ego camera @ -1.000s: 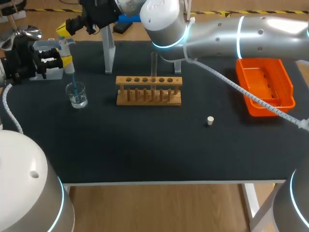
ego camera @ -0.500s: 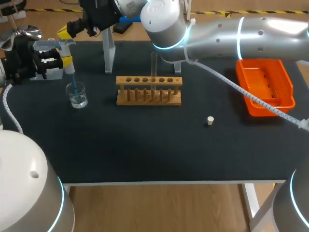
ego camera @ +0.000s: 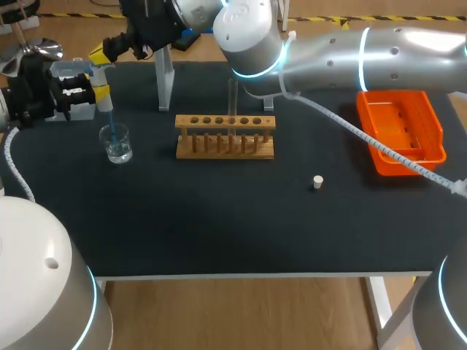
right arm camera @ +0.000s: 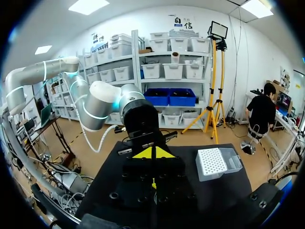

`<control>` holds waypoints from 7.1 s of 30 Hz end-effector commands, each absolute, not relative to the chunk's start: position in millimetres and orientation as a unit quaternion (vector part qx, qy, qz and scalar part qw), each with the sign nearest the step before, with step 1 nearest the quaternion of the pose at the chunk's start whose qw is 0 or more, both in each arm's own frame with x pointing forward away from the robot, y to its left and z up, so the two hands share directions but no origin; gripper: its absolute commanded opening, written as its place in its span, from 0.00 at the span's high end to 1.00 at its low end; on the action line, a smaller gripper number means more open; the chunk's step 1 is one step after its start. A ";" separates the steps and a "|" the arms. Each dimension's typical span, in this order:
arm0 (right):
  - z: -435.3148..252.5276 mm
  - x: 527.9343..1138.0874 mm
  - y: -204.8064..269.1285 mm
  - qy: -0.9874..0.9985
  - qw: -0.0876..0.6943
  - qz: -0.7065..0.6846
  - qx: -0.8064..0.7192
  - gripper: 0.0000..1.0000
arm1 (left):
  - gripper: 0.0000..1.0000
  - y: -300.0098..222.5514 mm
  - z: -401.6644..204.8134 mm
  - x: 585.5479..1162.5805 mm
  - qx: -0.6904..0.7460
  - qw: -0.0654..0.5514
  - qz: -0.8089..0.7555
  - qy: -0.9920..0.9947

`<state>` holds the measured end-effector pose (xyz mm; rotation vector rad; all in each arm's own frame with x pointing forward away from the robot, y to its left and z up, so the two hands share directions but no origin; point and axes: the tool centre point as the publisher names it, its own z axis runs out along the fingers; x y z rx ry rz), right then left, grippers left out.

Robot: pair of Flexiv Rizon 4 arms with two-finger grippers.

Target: Invert the test tube, pick up the pipette, mount the tip to pipette, aspirate from beaker and dispense into the tube, eject the tip, return the pipette, and cap with the stopper.

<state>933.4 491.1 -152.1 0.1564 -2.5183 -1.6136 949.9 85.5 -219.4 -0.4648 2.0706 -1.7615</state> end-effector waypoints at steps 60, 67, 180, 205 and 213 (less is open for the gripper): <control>-113.5 872.9 168.1 -0.825 -0.061 -0.556 0.077 0.00 | 1.00 85.7 -214.7 950.0 -0.165 0.192 -0.627 0.736; -141.4 877.4 146.7 -0.821 -0.057 -0.564 0.071 0.00 | 1.00 85.7 -214.7 950.0 -0.165 0.192 -0.627 0.736; -301.7 975.3 231.0 -0.876 -0.014 -0.472 0.100 0.00 | 1.00 85.7 -214.7 950.0 -0.165 0.192 -0.627 0.736; -301.7 975.3 231.0 -0.876 -0.014 -0.472 0.100 0.00 | 1.00 78.1 -191.6 944.1 -0.151 0.212 -0.612 0.746; -301.7 975.3 231.0 -0.876 -0.014 -0.472 0.100 0.00 | 1.00 71.7 -168.0 934.9 -0.146 0.231 -0.602 0.750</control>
